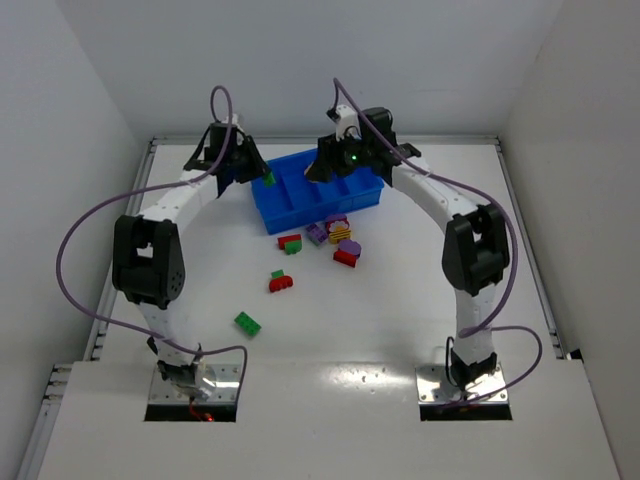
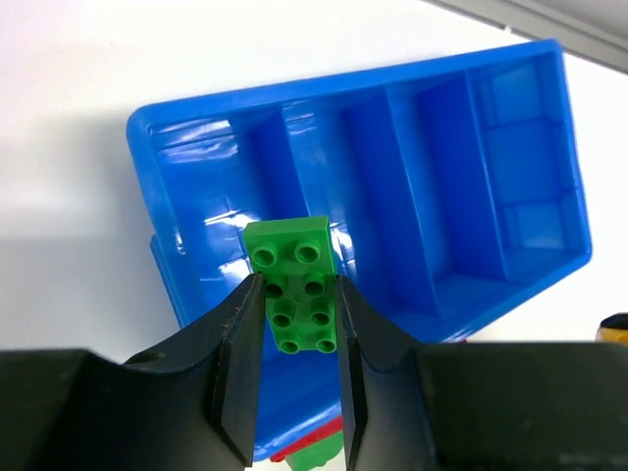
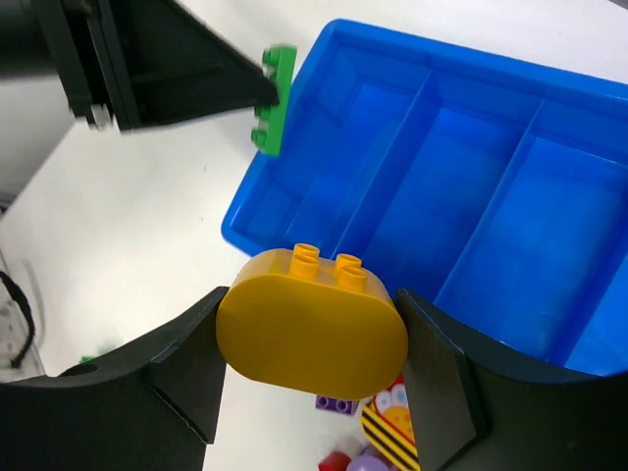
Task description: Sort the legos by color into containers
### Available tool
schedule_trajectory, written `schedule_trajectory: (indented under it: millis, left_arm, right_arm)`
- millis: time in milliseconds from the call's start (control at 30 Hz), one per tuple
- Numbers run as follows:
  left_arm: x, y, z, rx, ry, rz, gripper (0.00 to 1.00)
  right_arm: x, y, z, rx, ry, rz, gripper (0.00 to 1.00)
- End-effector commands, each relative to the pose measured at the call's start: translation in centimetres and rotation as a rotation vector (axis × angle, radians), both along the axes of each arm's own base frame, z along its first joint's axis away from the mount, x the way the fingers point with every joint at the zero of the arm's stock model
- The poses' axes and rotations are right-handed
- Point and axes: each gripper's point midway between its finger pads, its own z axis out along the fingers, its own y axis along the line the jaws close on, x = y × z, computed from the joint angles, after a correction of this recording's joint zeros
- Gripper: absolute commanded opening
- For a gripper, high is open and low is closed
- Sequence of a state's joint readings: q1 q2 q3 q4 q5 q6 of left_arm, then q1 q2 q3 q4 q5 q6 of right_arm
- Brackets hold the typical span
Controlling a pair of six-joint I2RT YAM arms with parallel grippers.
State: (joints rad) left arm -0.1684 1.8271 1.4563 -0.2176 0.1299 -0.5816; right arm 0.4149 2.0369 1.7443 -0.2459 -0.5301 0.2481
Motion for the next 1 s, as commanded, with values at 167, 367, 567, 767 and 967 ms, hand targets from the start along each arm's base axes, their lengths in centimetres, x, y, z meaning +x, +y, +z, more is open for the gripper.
schedule_trajectory:
  millis: [167,367,567,767,967]
  left_arm:
    - [0.7,-0.8,-1.1,0.002,0.005,0.004,0.61]
    - [0.7,-0.8,-1.1,0.002,0.005,0.004,0.86]
    - [1.3,-0.9,5.2,0.012,-0.151,-0.029,0.87]
    - [1.2,1.8,10.0,0.048,-0.259,0.01,0.95]
    - [0.8,4.8,10.4,0.099,-0.263,0.037,0.97]
  right_arm:
    - [2.8,1.7,2.5,0.148,-0.003,-0.02,0.0]
    - [4.3,2.4,1.9,0.176,0.006,-0.033,0.0]
    - [6.5,3.0,-0.3,0.14,-0.001,-0.084,0.0]
    - [7.5,3.7,-4.2,0.049,-0.036,-0.079,0.0]
    - [6.9,5.3,-6.2,0.014,-0.043,-0.032,0.03]
